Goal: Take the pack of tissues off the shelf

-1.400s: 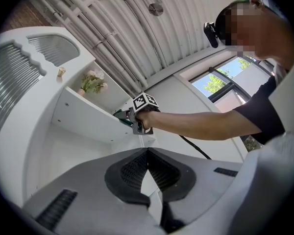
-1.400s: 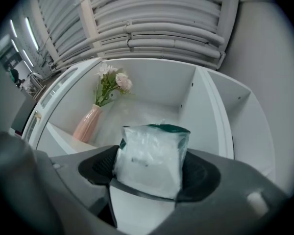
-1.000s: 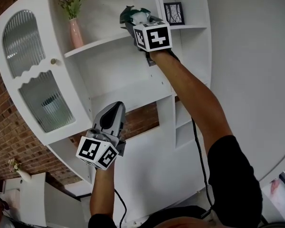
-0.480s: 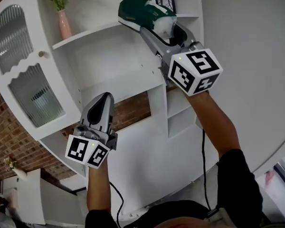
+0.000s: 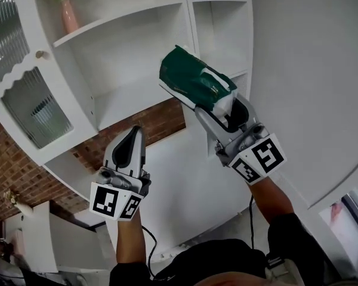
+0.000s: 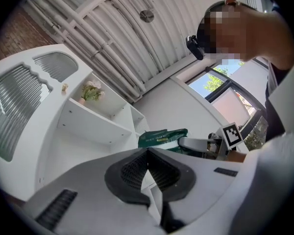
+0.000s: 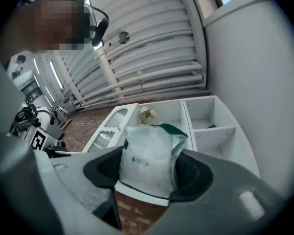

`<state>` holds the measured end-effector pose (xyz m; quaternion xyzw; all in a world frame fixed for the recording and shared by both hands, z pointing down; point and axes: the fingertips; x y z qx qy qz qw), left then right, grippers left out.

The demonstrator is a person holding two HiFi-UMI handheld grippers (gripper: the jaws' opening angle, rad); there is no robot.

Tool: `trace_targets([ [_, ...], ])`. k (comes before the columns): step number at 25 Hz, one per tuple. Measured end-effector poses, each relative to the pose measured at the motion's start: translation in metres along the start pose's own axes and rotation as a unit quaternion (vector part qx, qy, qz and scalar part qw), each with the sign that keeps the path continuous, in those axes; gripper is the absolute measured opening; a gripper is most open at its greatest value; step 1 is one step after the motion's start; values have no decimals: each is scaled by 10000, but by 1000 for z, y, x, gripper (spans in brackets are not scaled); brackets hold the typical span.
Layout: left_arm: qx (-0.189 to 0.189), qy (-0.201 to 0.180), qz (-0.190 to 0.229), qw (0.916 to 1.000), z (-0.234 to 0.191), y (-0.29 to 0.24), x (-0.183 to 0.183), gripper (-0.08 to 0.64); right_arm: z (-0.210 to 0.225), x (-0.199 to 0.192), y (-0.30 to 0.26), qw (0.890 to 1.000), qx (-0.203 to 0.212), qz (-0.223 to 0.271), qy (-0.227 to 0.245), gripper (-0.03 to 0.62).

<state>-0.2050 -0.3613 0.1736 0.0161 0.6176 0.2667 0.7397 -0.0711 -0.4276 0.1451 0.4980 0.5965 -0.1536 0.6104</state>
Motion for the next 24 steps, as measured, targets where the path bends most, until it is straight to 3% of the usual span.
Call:
trace_targets([
  [10,283,235,-189,9991,13,30,-45,-2,-40,-79,44,9985,111,-473,-271,268],
  [24,431,317,-310,9981,14,48,-45,-2,-56,-71,56,9988,192,-371,-255,268],
])
Point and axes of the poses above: the fingertips, and each gripper's own axes: y backward along the fingers, z to its right, x out of its top, and after that the axes turned 9 degrees about -z, right-handed
